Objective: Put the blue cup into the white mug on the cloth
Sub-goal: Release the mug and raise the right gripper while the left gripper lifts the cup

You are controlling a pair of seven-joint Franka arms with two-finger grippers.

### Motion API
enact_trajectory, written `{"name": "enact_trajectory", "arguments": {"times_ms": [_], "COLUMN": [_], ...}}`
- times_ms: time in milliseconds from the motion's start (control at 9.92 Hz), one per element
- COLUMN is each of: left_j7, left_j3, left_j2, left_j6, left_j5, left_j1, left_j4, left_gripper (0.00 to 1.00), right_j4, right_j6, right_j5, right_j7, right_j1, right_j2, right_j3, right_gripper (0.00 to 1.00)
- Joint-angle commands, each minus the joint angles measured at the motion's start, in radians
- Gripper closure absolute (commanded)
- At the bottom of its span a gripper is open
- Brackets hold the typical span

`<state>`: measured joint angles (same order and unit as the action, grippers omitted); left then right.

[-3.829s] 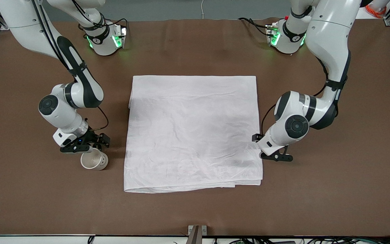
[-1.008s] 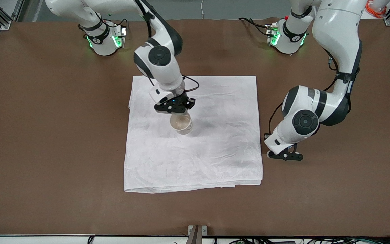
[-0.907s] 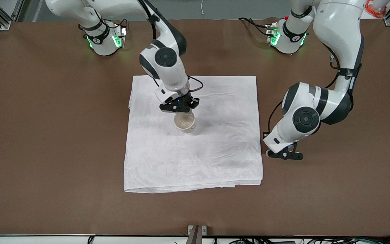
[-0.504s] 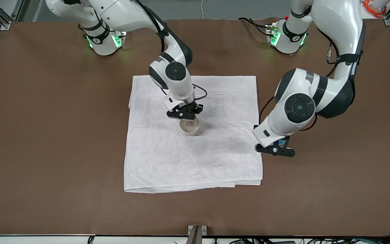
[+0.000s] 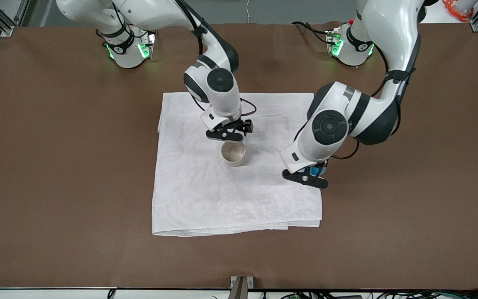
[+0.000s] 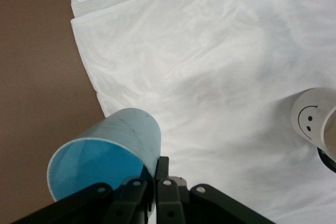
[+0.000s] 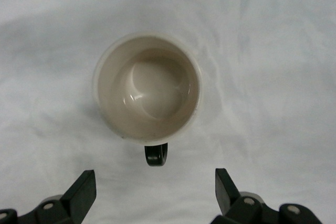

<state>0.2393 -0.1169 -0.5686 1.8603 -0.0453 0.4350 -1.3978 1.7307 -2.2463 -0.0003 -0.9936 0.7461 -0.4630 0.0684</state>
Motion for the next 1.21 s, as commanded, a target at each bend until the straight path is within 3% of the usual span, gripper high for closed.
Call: {"name": "enact_trajectory", "arguments": {"times_ms": [0, 302, 504, 907, 1109], "left_j7": [-0.002, -0.009, -0.006, 0.006, 0.008], "left_j3": [-0.007, -0.062, -0.099, -0.095, -0.099], "left_j2": [-0.025, -0.040, -0.071, -0.074, -0.074], "left_j6": [0.012, 0.094, 0.166, 0.172, 0.163], "left_j5": [0.069, 0.102, 0.100, 0.097, 0.088], "left_j1": [-0.005, -0.004, 0.025, 0.120, 0.164], "left_j4": [0.034, 0.039, 0.040, 0.057, 0.059], "left_gripper": [1.00, 1.00, 1.00, 1.00, 1.00], "right_j4": [0.047, 0.043, 0.030, -0.105, -0.122], "right_j6": [0.164, 0.415, 0.551, 0.740, 0.757], "right_j5": [-0.003, 0.008, 0.017, 0.023, 0.023], "right_j7": [0.010, 0.313, 0.560, 0.899, 0.945], "right_j1": [-0.074, -0.340, -0.524, -0.795, -0.847], "right_j2": [0.197, 0.426, 0.526, 0.534, 0.534], "right_j3": [0.002, -0.004, -0.007, -0.010, -0.009], "right_gripper": [0.00, 0.00, 0.00, 0.00, 0.00]}}
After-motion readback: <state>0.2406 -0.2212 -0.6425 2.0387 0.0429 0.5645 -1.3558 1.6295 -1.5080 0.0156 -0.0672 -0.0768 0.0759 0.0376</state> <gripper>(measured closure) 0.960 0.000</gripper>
